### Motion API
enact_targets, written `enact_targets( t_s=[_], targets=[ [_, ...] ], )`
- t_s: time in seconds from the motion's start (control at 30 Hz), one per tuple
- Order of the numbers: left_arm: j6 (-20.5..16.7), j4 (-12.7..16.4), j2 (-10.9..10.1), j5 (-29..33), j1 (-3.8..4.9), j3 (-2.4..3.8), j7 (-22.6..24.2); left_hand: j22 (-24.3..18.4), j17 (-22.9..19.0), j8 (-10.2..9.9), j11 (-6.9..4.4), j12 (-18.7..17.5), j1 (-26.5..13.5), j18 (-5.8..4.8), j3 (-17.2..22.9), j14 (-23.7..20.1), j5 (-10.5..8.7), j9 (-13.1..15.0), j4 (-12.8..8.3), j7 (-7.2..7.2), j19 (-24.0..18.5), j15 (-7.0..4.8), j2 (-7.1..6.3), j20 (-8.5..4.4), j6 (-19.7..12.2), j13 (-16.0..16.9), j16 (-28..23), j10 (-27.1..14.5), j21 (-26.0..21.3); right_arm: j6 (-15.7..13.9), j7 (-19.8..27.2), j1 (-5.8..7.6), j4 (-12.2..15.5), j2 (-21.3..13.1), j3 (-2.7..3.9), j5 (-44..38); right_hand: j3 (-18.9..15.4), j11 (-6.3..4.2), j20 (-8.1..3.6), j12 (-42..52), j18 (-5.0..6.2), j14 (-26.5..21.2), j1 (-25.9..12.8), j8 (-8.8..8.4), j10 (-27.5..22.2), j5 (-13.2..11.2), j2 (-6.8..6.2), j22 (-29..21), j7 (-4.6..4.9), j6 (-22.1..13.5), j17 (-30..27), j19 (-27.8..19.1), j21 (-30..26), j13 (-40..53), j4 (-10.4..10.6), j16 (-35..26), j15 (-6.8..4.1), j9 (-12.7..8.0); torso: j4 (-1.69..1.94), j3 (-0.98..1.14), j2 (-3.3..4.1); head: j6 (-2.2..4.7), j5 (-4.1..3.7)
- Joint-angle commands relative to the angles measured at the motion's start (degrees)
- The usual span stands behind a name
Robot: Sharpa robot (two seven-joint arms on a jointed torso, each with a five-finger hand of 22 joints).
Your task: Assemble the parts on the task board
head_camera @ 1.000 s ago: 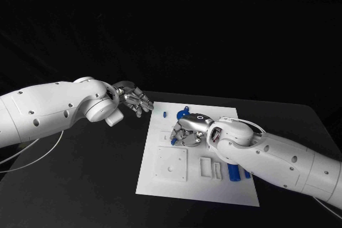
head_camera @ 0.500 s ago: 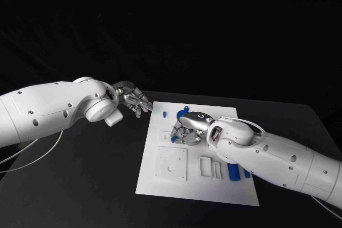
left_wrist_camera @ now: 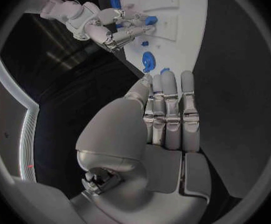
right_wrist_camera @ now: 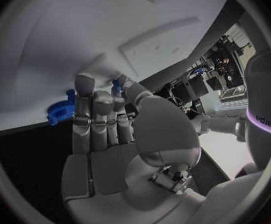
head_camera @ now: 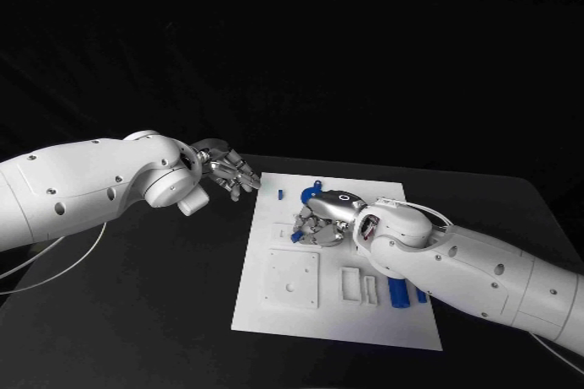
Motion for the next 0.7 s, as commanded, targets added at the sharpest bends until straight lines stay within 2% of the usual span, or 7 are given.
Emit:
enact_targets(
  t_s=[0.03, 0.33, 0.43, 0.5, 0.6, 0.63, 0.7],
  targets=[
    [0.7, 0.1, 0.0, 0.4, 0.07, 0.02, 0.1, 0.1, 0.0, 0.4, 0.05, -0.3, 0.3, -0.33, 0.0, 0.0, 0.36, 0.0, 0.0, 0.01, -0.1, 0.28, 0.20, 0.35, -0.5, -0.1, -0.2, -0.5, -0.3, 0.9, -0.8, -0.07, 0.0, 0.0, -0.04, -0.3, -0.4, 0.17, 0.37, -0.3, 0.45, -0.1, 0.0, 0.10, -0.2, 0.4, -0.63, 1.4, 0.01, -0.3, 0.0, 2.5, -0.2, -0.1, 0.0, -0.3, 0.33, -0.1, 0.01, 0.02, 0.00, -0.04, 0.03],
    [0.7, 0.0, 0.0, 0.4, 0.07, 0.01, 0.0, 0.1, 0.0, 0.4, 0.05, -0.3, 0.3, -0.33, 0.0, 0.0, 0.36, 0.0, 0.0, 0.01, -0.1, 0.28, 0.20, 0.35, -0.5, -0.1, -0.2, -0.5, -0.3, 0.6, -0.6, -0.17, 0.3, -0.4, -0.07, -0.1, -0.9, 0.17, 0.40, -0.4, 0.51, -0.1, 0.1, 0.11, -0.2, 0.7, -0.87, 1.3, 0.01, -0.3, -0.1, 2.5, -0.2, -0.2, 0.1, -0.4, 0.34, 0.0, -0.07, 0.04, 0.00, -0.08, 0.05],
    [0.7, 0.0, 0.0, 0.4, 0.07, 0.01, 0.0, 0.1, 0.0, 0.4, 0.05, -0.3, 0.3, -0.33, 0.0, 0.0, 0.36, 0.0, 0.0, 0.01, -0.1, 0.28, 0.20, 0.35, -0.5, -0.1, -0.2, -0.5, -0.3, 0.5, -0.4, -0.22, 0.4, -0.4, -0.07, 0.1, -0.9, 0.10, 0.38, -0.2, 0.49, -0.1, 0.2, 0.12, -0.1, 0.5, -0.34, 1.3, -0.13, 0.2, 0.0, 2.5, 0.0, -0.1, 0.2, -0.3, 0.30, 0.0, -0.05, 0.05, 0.00, -0.06, 0.01],
    [0.8, 0.0, 0.0, 0.4, 0.07, 0.00, 0.0, 0.1, 0.0, 0.4, 0.05, -0.3, 0.3, -0.33, 0.0, 0.0, 0.36, 0.0, 0.0, 0.01, -0.1, 0.28, 0.20, 0.35, -0.5, -0.1, -0.2, -0.5, -0.3, 0.5, -0.3, -0.24, 0.5, -0.4, -0.07, 0.2, -0.3, 0.02, 0.34, -0.2, 0.46, 0.0, 0.4, 0.12, -0.1, -0.8, 0.34, 1.3, -0.25, 0.7, 0.0, 2.5, 0.1, -0.1, 0.3, -0.2, 0.25, 0.0, -0.03, 0.05, 0.00, -0.05, 0.02],
    [0.8, 0.0, 0.0, 0.4, 0.07, 0.00, 0.1, 0.1, 0.0, 0.4, 0.05, -0.3, 0.3, -0.33, 0.0, 0.0, 0.36, 0.0, 0.0, 0.01, -0.1, 0.28, 0.20, 0.35, -0.5, -0.1, -0.2, -0.5, -0.3, 0.5, -0.3, -0.27, 0.5, -0.5, -0.07, 0.5, 1.5, -0.09, 0.27, -0.3, 0.41, 0.0, -0.4, 0.10, -0.2, -2.6, 1.89, 1.3, -0.32, 0.8, 0.1, 2.5, 0.1, -0.1, 1.3, -0.2, 0.18, 0.0, 0.01, 0.05, 0.00, -0.09, -0.06],
    [0.8, -0.1, 0.0, 0.4, 0.07, -0.01, 0.1, 0.1, 0.0, 0.4, 0.05, -0.3, 0.3, -0.33, 0.0, 0.0, 0.36, 0.0, 0.0, 0.01, -0.1, 0.28, 0.20, 0.35, -0.5, -0.1, -0.2, -0.5, -0.3, 0.5, -0.3, -0.28, 0.5, -0.5, -0.07, 0.7, 4.5, -0.12, 0.20, -0.3, 0.40, 0.0, -0.9, 0.16, -0.3, -4.4, 1.57, 1.3, -0.36, 0.8, 0.1, 2.5, 0.1, -0.1, 1.3, -0.2, 0.12, 0.0, 0.00, 0.04, 0.00, -0.10, -0.03],
    [0.9, -0.2, 0.1, 0.4, 0.07, -0.01, 0.1, 0.1, 0.0, 0.4, 0.08, -0.2, 0.2, -0.33, 0.0, -0.1, 0.35, -0.1, 0.2, 0.02, -0.1, 0.31, 0.24, 0.39, -0.6, -0.1, -0.3, -0.5, -0.4, 0.6, -0.3, -0.30, 0.4, -0.5, -0.07, 0.8, 7.8, -0.12, 0.19, -0.3, 0.38, 0.0, -2.0, 0.13, -0.2, -4.7, 0.84, 1.2, -0.33, 0.8, 0.1, 2.5, 0.2, -0.1, 1.9, -0.1, 0.12, 0.1, 0.00, 0.03, -0.02, -0.08, -0.05]
  ],
)
